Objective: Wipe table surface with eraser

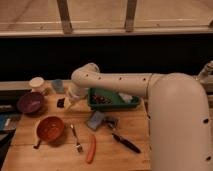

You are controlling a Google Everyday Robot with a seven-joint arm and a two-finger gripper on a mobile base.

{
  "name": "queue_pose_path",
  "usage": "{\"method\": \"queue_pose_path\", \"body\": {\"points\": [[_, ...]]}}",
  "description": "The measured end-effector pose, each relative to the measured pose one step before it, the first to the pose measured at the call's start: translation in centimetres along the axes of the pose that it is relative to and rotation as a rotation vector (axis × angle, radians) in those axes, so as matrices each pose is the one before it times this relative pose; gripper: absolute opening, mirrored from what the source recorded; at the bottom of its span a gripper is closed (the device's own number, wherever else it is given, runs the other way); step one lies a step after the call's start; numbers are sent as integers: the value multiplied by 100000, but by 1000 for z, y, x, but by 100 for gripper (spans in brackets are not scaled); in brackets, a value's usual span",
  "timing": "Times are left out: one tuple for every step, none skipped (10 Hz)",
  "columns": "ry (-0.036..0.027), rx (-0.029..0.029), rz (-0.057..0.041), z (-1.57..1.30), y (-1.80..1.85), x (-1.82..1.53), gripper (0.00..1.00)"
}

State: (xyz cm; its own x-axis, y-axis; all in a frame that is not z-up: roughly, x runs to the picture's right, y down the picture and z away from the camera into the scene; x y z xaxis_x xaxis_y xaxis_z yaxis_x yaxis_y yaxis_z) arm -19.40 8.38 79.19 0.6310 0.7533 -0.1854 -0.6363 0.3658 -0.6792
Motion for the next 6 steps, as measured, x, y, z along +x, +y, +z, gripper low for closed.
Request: {"method": "queue_pose_path", "body": {"points": [[496,-276,-287,90,108,-12,0],[1166,-949,-225,528,-168,-102,0],[1023,-1059,-631,992,-53,-342,0],[1526,-1215,-1733,1408,203,-741,0],[1167,-1103,-1609,718,320,-751,0],[640,-1200,-950,455,129,-638,0]]}}
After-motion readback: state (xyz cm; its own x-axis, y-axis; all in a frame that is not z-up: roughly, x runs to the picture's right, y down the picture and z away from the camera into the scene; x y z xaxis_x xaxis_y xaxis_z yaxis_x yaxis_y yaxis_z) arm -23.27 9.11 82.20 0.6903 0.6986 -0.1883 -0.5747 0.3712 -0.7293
